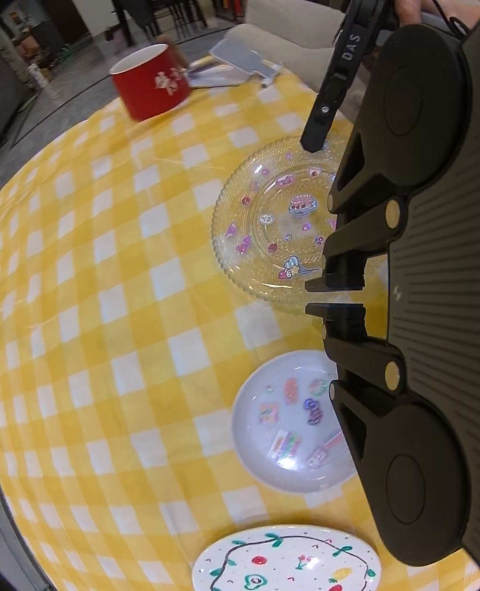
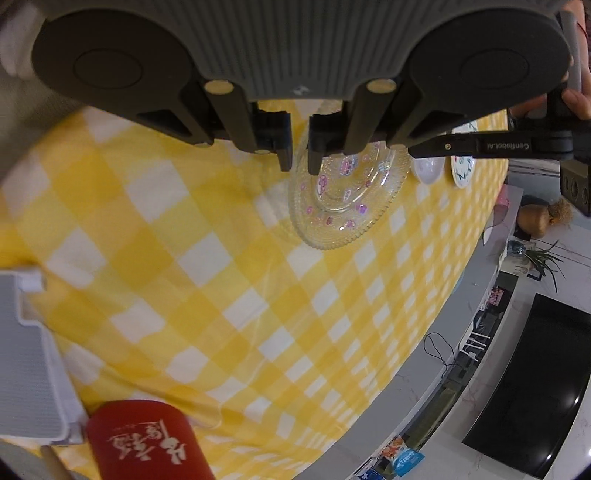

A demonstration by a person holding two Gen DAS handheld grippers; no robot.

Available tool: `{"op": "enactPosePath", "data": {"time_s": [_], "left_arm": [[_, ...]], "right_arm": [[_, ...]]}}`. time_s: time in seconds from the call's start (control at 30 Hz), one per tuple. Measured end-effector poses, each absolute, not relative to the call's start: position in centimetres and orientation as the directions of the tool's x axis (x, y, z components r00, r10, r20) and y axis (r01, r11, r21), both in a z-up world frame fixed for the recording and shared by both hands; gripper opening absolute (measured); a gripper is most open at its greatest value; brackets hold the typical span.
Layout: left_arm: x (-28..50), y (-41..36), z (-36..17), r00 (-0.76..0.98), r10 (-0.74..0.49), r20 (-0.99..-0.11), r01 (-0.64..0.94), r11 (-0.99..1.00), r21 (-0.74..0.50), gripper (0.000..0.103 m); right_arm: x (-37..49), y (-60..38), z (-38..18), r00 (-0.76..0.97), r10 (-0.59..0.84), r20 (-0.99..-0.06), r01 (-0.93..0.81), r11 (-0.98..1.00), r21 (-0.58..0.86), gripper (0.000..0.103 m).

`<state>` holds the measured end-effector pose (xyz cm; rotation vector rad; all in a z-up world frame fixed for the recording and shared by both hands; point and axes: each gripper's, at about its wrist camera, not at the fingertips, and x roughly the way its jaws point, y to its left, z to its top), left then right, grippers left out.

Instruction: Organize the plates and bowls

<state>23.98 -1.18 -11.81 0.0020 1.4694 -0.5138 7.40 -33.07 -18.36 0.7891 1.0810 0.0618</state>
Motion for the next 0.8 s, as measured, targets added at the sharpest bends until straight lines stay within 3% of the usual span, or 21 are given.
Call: {"op": "enactPosePath", "data": {"time_s": [0.1,0.2,0.3,0.5,0.8], "left_arm": [[23.2,-1.8,-11.7,0.005,-0.307,-0.952,0.366,0.886,-0.284,0.003],[22.5,-2.4,-11.0,-0.060,-0.419,-0.906,0.374,0.832,-0.409,0.000],[21.8,-4.1,-10.0,-0.001,-0.335,-0.942,0.446,0.843,-0.300,0.000],[21.6,-4.2,-9.7,0.038,-0.283,-0.958,0.454,0.859,-0.236,0.000],[19.3,-1.1,-7.6,0.241,-0.252,-0.937,0.314,0.934,-0.170,0.001]], "right_arm": [[5.8,-32.6,-18.3,0.487,0.399,-0.777,0.326,0.742,0.585,0.006],[4.9,-31.8,-18.3,0.467,0.433,-0.771,0.294,0.747,0.597,0.003],[4.6,-31.1,-18.6,0.449,0.435,-0.780,0.300,0.749,0.590,0.005],[4.1,-32.1,-20.3,0.414,0.487,-0.770,0.366,0.685,0.630,0.004],[4.6,-31.5,-19.8,0.381,0.481,-0.790,0.319,0.733,0.600,0.004]]}}
